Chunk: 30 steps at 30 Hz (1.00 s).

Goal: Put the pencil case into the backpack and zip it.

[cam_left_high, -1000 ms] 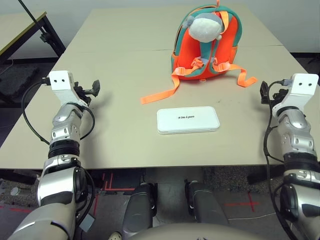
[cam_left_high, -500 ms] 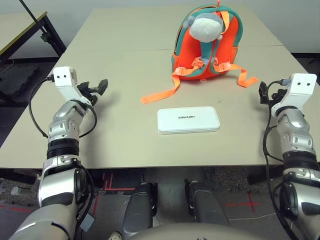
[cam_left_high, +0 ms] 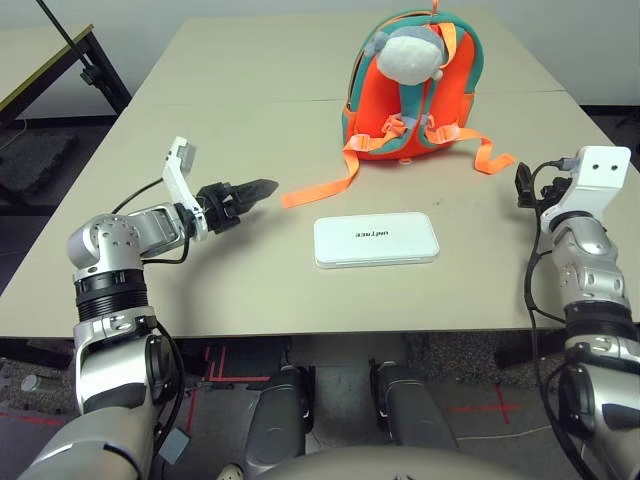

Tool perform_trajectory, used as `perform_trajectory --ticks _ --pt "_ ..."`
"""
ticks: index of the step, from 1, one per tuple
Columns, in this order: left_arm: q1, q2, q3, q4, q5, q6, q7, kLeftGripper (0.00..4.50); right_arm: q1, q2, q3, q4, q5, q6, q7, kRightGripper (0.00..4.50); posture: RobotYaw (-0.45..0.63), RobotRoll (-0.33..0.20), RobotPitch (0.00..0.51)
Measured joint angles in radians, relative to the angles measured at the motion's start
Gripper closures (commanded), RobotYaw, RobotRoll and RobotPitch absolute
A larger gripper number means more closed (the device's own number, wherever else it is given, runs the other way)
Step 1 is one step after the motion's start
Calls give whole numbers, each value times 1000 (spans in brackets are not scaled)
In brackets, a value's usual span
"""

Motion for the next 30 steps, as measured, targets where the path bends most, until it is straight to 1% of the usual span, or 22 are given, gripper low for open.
perform_trajectory --ticks 5,11,20,26,30 --pt "-7 -57 39 10 -7 92 20 0 0 1 1 0 0 1 3 12 -122 0 116" --pt "-31 -86 48 98 1 120 20 0 3 1 1 -2 0 3 4 12 -141 0 117" --pt "-54 -97 7 226 25 115 -5 0 16 4 1 -24 0 18 3 12 -166 0 125" --pt "-72 -104 -45 278 49 76 -41 0 43 6 2 -57 0 37 1 12 -179 0 127" --pt "-87 -106 -71 303 69 51 -67 0 72 0 31 -113 -6 78 34 12 -185 0 127"
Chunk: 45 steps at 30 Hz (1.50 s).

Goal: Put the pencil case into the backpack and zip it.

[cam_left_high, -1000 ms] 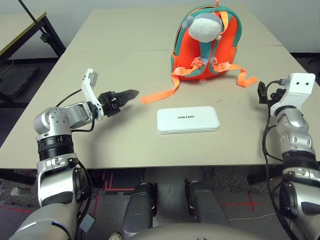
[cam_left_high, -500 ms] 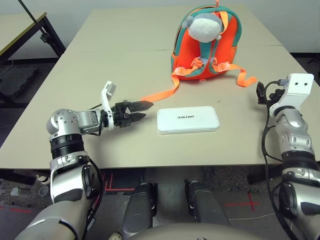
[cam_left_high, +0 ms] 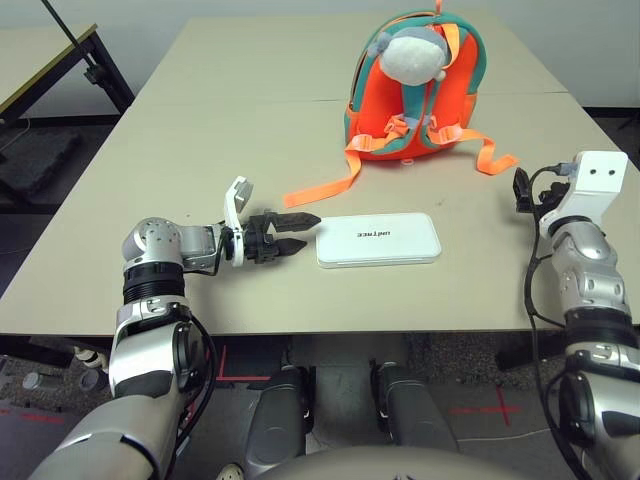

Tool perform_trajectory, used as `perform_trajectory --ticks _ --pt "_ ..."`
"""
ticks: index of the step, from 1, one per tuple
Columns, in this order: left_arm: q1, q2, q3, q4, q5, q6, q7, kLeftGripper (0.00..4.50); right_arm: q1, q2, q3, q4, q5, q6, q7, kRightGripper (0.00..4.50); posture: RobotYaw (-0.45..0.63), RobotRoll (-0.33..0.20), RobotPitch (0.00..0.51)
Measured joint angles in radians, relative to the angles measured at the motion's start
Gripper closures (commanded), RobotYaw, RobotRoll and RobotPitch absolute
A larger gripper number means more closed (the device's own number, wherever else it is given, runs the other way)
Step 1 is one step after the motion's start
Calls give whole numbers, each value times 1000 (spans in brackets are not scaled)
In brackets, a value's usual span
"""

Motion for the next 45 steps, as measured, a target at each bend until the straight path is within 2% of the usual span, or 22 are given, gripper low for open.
perform_trajectory --ticks 2,5,15,24,34,45 --pt "-2 0 -8 7 8 -10 -13 0 20 -9 14 -38 -2 32 30 12 -189 0 127" --pt "-4 -2 -19 11 16 -21 -27 0 50 -41 43 -97 -7 88 77 605 -192 0 127" --pt "-7 -7 -36 21 46 -46 -58 0 137 -166 214 -300 -40 269 328 4459 -191 0 129" --pt "-7 -14 -34 22 50 -50 -61 0 146 -205 355 -405 -68 343 501 4459 -183 0 128" --pt "-7 -20 -33 21 51 -52 -60 0 152 -206 398 -471 -70 390 579 4459 -182 0 126" --pt "-6 -27 -34 7 51 -46 -60 0 135 -110 430 -531 -70 445 573 4459 -183 0 128"
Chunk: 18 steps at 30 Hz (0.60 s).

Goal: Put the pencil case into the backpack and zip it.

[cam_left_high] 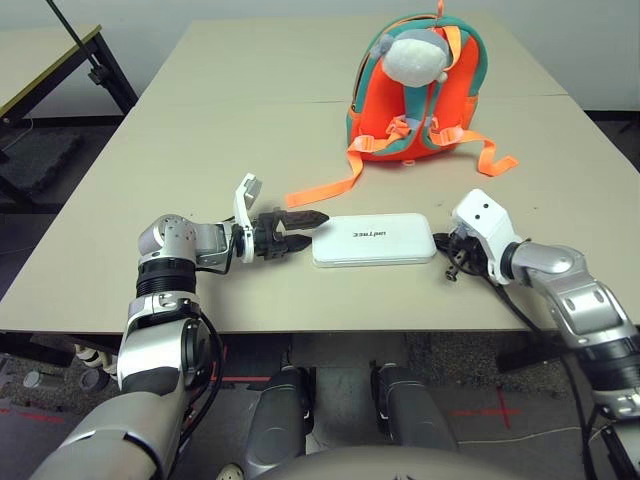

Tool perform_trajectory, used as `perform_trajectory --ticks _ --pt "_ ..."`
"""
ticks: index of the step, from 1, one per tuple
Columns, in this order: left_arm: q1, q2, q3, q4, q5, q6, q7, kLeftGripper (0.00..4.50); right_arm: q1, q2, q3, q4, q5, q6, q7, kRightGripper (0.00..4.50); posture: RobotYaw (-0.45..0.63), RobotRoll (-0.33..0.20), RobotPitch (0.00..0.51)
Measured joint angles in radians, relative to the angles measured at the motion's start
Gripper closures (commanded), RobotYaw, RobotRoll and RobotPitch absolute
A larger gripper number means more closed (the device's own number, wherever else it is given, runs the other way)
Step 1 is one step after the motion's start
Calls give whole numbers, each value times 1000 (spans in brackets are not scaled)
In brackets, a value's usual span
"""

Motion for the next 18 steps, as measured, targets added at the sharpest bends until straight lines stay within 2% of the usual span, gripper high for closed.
perform_trajectory --ticks 5,12,15,18 --pt "3 -4 -2 -7 1 1 0 0 -15 48 8 -30 0 26 -16 4459 -182 0 126" --pt "7 -6 -3 -15 2 3 0 0 -24 63 7 -33 0 49 -32 4459 -179 0 123" --pt "11 -9 -3 -23 6 0 4 637 -27 64 7 -32 -1 49 -35 4500 -179 0 122" --pt "18 -11 -2 -24 17 -5 9 1783 -29 64 6 -31 -10 49 -43 4500 -179 0 122"
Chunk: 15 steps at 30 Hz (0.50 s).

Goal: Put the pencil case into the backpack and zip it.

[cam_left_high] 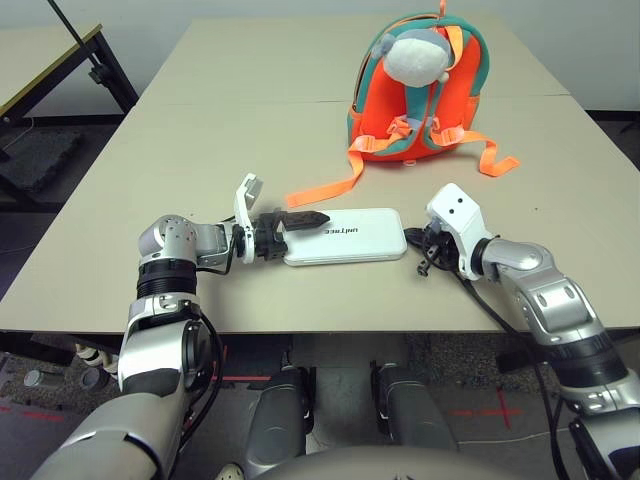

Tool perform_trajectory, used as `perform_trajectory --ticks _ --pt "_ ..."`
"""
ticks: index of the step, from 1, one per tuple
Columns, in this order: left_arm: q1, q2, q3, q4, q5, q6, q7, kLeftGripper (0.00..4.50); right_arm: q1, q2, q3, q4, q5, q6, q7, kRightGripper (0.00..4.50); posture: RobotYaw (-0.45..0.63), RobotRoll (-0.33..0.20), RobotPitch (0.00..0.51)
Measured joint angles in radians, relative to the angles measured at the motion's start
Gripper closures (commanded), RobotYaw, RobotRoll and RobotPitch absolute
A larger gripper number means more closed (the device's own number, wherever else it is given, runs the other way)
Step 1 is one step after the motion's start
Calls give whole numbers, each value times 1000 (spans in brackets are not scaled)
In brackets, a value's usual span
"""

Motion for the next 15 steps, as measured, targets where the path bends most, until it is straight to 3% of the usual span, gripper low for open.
perform_trajectory --ticks 5,9,12,15 --pt "-2 -5 26 -23 -25 0 -28 3239 0 -2 -1 6 -14 0 -2 4500 -178 0 123" --pt "-2 -7 31 -31 -25 -2 -28 3272 0 3 -1 7 -22 -3 -3 4500 -178 0 123" --pt "-2 -7 35 -53 -27 -4 -27 3272 0 4 -1 11 -33 -15 -5 3861 -178 0 121" --pt "-6 -6 44 -74 -31 -5 -27 3272 -5 -1 -6 20 -45 -35 -16 2902 -177 0 121"
